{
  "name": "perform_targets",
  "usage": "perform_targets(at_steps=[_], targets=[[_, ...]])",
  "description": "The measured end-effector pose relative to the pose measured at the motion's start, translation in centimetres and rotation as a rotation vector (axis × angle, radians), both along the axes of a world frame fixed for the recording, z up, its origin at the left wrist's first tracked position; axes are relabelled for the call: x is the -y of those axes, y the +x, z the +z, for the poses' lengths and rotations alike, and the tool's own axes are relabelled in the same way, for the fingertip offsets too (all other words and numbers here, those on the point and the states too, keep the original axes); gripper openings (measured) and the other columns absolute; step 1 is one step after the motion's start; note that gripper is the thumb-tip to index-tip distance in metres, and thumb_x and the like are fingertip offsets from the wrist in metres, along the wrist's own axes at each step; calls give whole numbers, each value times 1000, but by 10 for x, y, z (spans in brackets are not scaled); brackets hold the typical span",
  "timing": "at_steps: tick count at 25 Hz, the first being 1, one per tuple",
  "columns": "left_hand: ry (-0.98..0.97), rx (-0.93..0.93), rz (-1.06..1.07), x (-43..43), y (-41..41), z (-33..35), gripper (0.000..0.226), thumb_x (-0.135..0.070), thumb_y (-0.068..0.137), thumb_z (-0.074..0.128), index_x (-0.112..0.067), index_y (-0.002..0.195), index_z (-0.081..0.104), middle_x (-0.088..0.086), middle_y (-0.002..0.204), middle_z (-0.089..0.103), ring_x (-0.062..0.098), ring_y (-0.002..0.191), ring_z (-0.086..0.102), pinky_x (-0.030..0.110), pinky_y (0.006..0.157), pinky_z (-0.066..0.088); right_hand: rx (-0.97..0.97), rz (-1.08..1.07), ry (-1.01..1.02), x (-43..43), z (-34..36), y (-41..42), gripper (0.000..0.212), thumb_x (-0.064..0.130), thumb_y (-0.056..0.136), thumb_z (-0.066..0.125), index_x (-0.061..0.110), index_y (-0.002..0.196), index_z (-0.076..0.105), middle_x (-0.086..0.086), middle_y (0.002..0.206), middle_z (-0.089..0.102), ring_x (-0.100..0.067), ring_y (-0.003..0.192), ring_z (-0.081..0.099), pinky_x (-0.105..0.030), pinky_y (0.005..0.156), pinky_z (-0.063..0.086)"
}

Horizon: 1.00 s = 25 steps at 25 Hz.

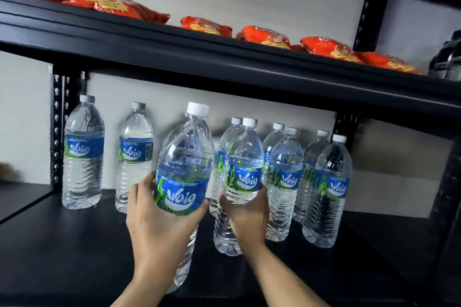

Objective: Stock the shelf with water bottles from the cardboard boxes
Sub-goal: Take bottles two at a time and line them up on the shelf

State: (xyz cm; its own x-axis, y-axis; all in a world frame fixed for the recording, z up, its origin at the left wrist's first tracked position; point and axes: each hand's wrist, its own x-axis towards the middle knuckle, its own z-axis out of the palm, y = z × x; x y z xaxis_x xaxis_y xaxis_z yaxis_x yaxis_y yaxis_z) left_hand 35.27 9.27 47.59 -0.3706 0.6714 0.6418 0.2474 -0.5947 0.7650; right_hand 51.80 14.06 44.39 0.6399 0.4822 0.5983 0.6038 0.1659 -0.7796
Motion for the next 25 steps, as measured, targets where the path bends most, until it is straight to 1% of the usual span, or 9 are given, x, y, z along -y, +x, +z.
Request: perform_targets(at_steps=[2,4,8,11,12,14,16,21,25], targets=[[-10,16,11,-7,-2,2,93,-26,48,99,-8,128,55,-6,105,48,-1,92,38,19,91,32,-9,24,-11,-9,-10,2,87,45,59,92,8,127,53,-5,113,62,-28,109,62,-29,94,43],[-15,23,11,-13,-3,3,94,-25,49,98,-8,130,54,-7,108,46,0,95,39,20,93,31,-44,86,-10,-11,-14,4,87,47,61,91,12,129,49,0,116,57,-22,110,57,-33,97,44],[0,25,-9,-20,-3,2,94,-25,51,98,-10,132,53,-9,110,46,-6,94,37,12,90,28,-63,184,-100,-9,-19,5,111,47,68,88,9,151,25,-5,149,37,-17,140,32,-14,108,18],[4,14,-21,-23,-4,0,93,-25,52,98,-10,132,53,-8,109,46,-9,92,34,9,87,25,3,239,-234,-4,-39,5,119,46,74,84,7,157,8,-6,160,21,-19,149,17,-12,112,7],[-1,15,-25,-23,-4,-1,93,-25,52,97,-10,132,53,-8,109,46,-9,92,33,10,88,25,-18,234,-272,-2,-48,6,113,42,75,84,8,156,12,-5,156,29,-20,147,25,-12,111,14],[-9,25,-24,-24,-3,-3,93,-25,53,97,-11,133,52,-8,109,45,-7,93,33,11,88,25,-83,198,-298,2,-58,9,94,36,71,87,16,145,35,4,130,53,-15,127,51,-8,96,30],[-20,33,-19,-27,-2,-4,93,-27,54,97,-11,134,51,-9,109,44,-4,96,34,13,89,25,-112,180,-320,-2,-56,10,75,35,68,89,21,128,47,11,108,56,-11,108,59,-8,87,34],[-38,33,-9,-32,-4,-7,94,-28,54,97,-11,134,51,-10,110,45,5,102,40,19,93,30,-124,191,-377,-27,-49,11,78,40,61,90,23,126,50,4,119,65,-19,114,63,-26,96,47],[-30,23,-7,-36,-8,-9,94,-26,53,97,-11,134,52,-10,111,46,2,101,40,18,93,30,-162,184,-406,-30,-47,12,69,41,62,91,31,113,44,6,111,62,-20,112,63,-26,92,45]])
